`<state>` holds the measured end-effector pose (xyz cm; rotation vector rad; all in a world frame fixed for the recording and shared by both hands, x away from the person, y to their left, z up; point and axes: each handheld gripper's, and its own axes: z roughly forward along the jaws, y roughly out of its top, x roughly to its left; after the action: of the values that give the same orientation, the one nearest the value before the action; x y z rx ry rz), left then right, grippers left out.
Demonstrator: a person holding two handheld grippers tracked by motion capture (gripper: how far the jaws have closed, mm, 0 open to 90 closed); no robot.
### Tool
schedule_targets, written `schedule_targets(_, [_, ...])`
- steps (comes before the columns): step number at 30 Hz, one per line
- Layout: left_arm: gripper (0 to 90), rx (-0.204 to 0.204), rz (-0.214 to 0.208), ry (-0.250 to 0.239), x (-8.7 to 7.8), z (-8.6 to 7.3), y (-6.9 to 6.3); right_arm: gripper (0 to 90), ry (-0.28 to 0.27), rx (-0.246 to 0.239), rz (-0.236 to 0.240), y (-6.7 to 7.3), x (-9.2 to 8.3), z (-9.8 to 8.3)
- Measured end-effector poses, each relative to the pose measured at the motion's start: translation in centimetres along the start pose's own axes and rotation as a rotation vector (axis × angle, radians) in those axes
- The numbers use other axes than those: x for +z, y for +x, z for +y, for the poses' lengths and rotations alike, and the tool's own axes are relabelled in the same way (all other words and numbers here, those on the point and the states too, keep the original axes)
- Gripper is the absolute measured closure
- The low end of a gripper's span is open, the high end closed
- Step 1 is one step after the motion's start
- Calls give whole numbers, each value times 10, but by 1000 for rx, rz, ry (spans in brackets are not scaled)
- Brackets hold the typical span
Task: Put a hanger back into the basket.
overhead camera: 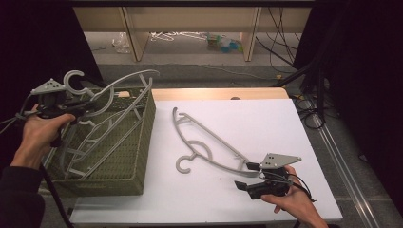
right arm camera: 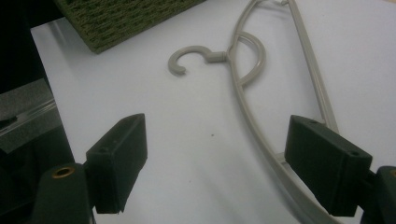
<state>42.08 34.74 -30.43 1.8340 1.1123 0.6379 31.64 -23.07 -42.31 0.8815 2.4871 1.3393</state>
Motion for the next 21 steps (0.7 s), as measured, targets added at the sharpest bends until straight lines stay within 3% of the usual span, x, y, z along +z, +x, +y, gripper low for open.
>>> schedule_targets(14, [797, 8, 63, 52, 8, -17, 24, 224, 7, 6, 1, 0, 2, -1])
schedule_targets(20, [797, 56, 72, 101, 14, -22, 24, 224, 13, 4, 13, 0, 4, -1])
schedule_targets(21, [796, 82, 68, 129, 13, -23, 27, 224, 15, 5, 12, 0, 4, -1])
